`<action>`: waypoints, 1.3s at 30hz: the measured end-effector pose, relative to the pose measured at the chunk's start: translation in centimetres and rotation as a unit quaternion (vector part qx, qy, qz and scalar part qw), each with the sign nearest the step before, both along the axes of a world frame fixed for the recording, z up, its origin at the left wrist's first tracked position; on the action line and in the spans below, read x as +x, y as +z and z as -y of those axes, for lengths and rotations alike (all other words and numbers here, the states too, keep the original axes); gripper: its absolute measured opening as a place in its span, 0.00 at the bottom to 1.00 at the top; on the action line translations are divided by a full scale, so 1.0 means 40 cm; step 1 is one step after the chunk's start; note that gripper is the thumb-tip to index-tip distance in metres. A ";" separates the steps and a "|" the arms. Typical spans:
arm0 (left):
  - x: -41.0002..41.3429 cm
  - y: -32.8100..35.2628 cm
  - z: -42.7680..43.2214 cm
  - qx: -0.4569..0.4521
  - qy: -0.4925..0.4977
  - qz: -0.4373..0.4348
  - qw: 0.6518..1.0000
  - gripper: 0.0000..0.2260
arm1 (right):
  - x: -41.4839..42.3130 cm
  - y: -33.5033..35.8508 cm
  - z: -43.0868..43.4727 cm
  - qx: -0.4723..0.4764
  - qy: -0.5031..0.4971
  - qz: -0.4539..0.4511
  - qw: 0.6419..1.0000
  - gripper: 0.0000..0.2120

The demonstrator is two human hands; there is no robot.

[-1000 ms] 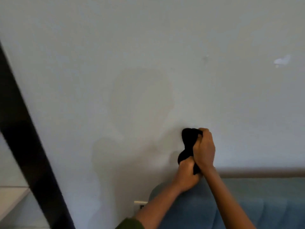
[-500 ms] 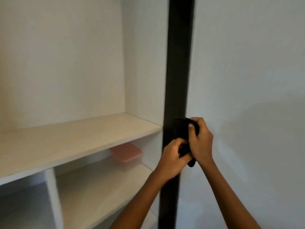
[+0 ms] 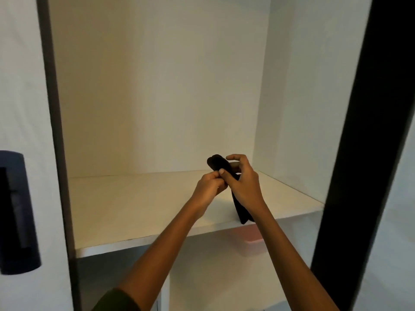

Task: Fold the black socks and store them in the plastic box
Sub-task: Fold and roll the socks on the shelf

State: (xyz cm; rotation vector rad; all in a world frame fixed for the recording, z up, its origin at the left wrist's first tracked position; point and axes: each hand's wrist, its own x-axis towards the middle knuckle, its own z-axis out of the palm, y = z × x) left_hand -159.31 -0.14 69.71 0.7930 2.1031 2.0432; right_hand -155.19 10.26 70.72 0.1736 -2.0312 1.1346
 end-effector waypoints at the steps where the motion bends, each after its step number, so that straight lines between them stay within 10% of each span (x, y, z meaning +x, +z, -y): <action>1: -0.022 -0.001 0.009 0.031 0.000 0.030 0.999 0.19 | -0.020 -0.006 0.002 0.015 0.014 0.007 1.000 0.18; 13: -0.298 0.004 0.036 0.356 -0.059 0.190 0.913 0.25 | -0.306 -0.042 -0.053 0.258 0.032 -0.117 0.958 0.25; 19: -0.411 -0.061 0.086 0.089 0.061 0.207 0.972 0.07 | -0.377 -0.066 -0.057 0.295 0.154 0.112 0.936 0.25; 24: -0.444 -0.084 0.122 -0.161 0.248 0.133 0.946 0.26 | -0.449 -0.049 -0.074 0.229 0.134 0.175 0.948 0.16; 39: -0.451 -0.107 0.142 -0.403 0.274 -0.109 0.866 0.21 | -0.523 -0.092 -0.098 0.275 0.090 0.258 0.921 0.11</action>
